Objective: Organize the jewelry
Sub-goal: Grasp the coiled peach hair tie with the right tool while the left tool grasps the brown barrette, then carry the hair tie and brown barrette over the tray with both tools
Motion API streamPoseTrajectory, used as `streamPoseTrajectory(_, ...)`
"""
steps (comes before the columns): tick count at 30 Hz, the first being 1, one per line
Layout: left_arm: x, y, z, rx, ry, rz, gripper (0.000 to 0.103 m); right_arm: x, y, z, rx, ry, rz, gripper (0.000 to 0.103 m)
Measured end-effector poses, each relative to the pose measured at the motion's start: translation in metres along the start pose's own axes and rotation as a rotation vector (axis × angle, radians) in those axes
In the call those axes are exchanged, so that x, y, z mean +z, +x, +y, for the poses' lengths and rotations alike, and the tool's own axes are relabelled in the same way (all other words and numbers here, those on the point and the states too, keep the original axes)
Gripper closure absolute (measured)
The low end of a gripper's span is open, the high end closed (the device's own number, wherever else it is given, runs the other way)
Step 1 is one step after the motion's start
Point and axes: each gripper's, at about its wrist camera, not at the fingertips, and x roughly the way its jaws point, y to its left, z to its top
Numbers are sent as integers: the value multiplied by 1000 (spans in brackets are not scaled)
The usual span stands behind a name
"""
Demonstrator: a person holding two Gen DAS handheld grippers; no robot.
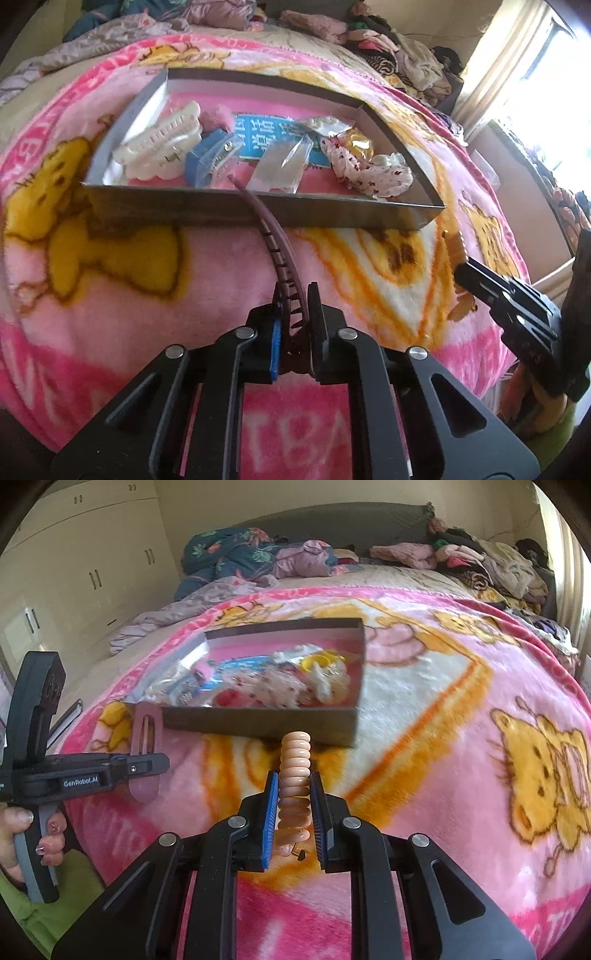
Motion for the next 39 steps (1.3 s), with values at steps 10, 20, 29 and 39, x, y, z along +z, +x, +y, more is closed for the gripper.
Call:
streamPoseTrajectory(10,19,-32,10,-4,8,-79,97,28,-2,34,35,-57,-39,86)
streamPoseTrajectory(20,54,-47,17,22,31,-127,97,63,0,42,31,-75,-94,86)
streamPoseTrajectory(29,78,-39,15,23,46,-129,97,86,8,24,-5,-55,-122,86)
streamPoseTrajectory(39,95,-19,3,13,72,-112,97,101,19,1,-53,-43,-127,86)
